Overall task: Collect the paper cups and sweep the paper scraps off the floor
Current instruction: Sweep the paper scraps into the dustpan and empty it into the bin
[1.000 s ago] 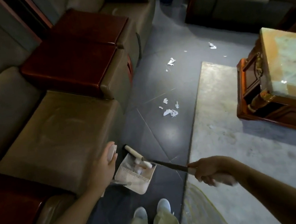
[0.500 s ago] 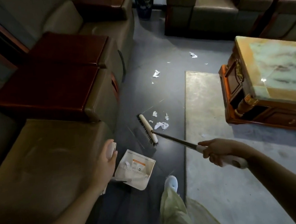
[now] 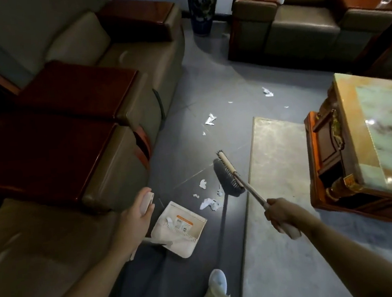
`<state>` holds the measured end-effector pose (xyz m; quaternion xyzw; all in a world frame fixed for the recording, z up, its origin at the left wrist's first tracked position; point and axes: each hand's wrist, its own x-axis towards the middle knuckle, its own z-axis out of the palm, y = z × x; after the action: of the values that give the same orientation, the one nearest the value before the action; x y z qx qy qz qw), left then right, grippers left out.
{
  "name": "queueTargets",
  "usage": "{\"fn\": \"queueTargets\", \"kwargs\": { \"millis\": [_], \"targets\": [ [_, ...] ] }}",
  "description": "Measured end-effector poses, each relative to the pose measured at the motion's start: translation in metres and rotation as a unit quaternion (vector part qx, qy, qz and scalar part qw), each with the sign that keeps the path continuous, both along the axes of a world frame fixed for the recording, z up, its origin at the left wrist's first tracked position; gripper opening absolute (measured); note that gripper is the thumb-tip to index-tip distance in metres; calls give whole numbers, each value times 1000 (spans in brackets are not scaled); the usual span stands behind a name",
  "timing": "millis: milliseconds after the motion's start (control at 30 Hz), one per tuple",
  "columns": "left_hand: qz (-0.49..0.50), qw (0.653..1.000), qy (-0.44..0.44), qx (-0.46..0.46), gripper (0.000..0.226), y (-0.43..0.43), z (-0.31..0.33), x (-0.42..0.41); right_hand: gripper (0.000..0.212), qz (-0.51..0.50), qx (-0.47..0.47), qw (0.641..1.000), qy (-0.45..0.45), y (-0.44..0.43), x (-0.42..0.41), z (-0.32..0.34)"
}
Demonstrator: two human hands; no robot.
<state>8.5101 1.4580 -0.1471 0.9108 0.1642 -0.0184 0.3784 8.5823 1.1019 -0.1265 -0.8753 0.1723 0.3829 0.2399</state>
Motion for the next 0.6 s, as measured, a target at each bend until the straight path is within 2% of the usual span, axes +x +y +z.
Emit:
{"fn": "queueTargets", "kwargs": {
  "millis": [133,233,400,500,600],
  "targets": [
    [-18,1000,23,-3,40,-11,-5,52,37,27,-21,999,41,9,32,-13],
    [-37,999,39,4,41,-16,-6,81,45,97,-19,992,81,31,35,-13],
    [-43,999,21,-4,33,-12,-7,95,47,149,38,975,162,73,19,16],
    [-66,998,8,-17,34,-5,-6,100,47,126,91,971,184,78,39,56],
    [-79,997,10,-26,38,7,-1,102,45,-14,134,959,248,73,62,91]
  ]
}}
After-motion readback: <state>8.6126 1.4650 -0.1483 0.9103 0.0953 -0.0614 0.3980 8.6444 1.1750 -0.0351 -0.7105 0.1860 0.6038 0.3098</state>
